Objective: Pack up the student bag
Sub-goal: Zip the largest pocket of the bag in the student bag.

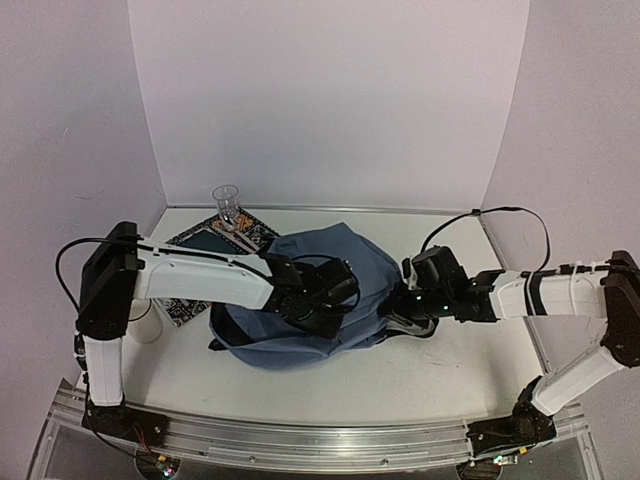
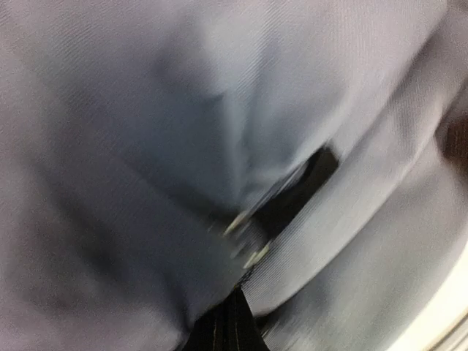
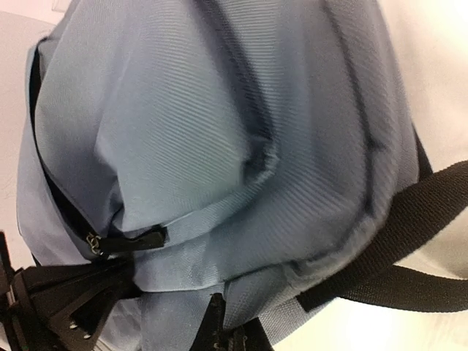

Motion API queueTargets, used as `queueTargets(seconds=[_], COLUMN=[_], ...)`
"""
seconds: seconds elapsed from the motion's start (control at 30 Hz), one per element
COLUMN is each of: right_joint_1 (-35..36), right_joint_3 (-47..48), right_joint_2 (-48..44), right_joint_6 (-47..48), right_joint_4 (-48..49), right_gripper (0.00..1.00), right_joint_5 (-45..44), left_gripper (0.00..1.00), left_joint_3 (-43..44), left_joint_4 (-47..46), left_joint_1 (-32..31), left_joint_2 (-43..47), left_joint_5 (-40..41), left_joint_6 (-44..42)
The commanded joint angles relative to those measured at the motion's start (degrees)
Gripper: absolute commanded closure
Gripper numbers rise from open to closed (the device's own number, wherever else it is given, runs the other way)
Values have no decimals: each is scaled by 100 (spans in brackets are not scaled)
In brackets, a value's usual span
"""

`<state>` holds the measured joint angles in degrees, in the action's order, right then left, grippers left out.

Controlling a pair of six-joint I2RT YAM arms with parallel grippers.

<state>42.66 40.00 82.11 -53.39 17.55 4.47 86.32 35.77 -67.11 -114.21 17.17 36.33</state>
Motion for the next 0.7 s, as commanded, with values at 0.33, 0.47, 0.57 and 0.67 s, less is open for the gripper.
queueTargets(seconds=[0.33,0.47,0.57,0.67], right_joint_1=[-2279,-2730,-2920,-2931], right_joint_3=[330,1017,1562,1991], right_joint_2=[-74,619,1087,1262], right_joint_6=[1380,1658,1889,2169], right_joint_4=[-481,-501,-662,-932], right_gripper=[100,100,100,97], right_joint_5=[-249,-138,-128,181], left_gripper=[100,100,100,100], left_joint_3=[-1556,-1674,-1650,-1379], left_joint_4=[703,676,668,578], left_joint_1=[23,23,22,23], left_joint_2=[2390,2571,2601,2479], left_joint_5=[129,-5,63,27], left_joint_6=[683,583,524,464])
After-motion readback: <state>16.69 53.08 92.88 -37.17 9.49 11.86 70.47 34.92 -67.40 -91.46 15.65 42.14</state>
